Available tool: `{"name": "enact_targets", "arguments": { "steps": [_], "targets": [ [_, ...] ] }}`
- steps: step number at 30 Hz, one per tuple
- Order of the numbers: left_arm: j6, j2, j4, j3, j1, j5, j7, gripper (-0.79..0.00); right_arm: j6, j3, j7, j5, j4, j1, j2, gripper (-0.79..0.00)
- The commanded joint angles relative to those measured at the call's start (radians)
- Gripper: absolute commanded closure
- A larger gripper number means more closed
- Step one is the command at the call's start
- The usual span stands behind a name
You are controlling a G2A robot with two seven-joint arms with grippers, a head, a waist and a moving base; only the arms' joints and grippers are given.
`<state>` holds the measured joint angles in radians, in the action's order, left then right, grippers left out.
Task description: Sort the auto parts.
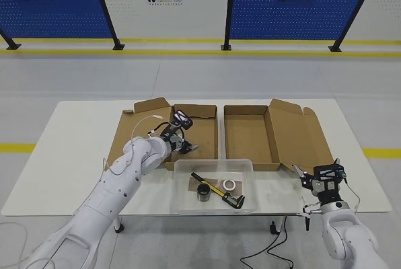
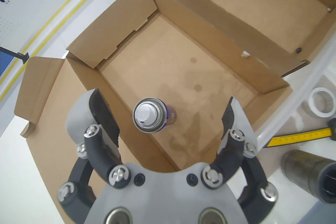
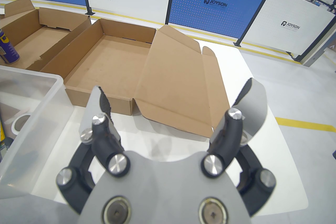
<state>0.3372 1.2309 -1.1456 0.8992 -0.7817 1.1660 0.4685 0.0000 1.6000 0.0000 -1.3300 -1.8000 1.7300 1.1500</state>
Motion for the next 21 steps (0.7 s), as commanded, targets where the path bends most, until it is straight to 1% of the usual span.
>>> {"name": "enact_targets", "arguments": {
  "steps": [1, 4, 6, 9, 11, 13, 16, 18, 21],
  "targets": [
    [0.012, -0.015, -0.092, 0.044, -0.046, -0.028, 0.032, -0.785, 0.0, 0.0, 0.0, 0.0, 0.0, 0.0, 0.0, -0.785],
    [0.043, -0.034, -0.227, 0.103, -0.111, -0.074, 0.105, -0.785, 0.0, 0.0, 0.0, 0.0, 0.0, 0.0, 0.0, -0.785],
    [0.08, -0.045, -0.309, 0.134, -0.151, -0.131, 0.17, -0.785, 0.0, 0.0, 0.0, 0.0, 0.0, 0.0, 0.0, -0.785],
    [0.141, -0.056, -0.402, 0.155, -0.193, -0.212, 0.286, -0.785, 0.0, 0.0, 0.0, 0.0, 0.0, 0.0, 0.0, -0.785],
    [0.171, -0.06, -0.435, 0.153, -0.209, -0.271, 0.368, -0.785, 0.0, 0.0, 0.0, 0.0, 0.0, 0.0, 0.0, -0.785],
    [0.183, -0.062, -0.458, 0.143, -0.21, -0.316, 0.437, -0.785, 0.0, 0.0, 0.0, 0.0, 0.0, 0.0, 0.0, -0.785],
    [0.195, -0.06, -0.456, 0.112, -0.204, -0.365, 0.509, -0.785, 0.0, 0.0, 0.0, 0.0, 0.0, 0.0, 0.0, -0.785],
    [0.195, -0.057, -0.44, 0.089, -0.192, -0.392, 0.54, -0.671, 0.0, 0.0, 0.0, 0.0, 0.0, 0.0, 0.0, -0.785],
    [0.195, -0.051, -0.405, 0.054, -0.167, -0.419, 0.591, -0.56, 0.0, 0.0, 0.0, 0.0, 0.0, 0.0, 0.0, -0.785]
  ]
}}
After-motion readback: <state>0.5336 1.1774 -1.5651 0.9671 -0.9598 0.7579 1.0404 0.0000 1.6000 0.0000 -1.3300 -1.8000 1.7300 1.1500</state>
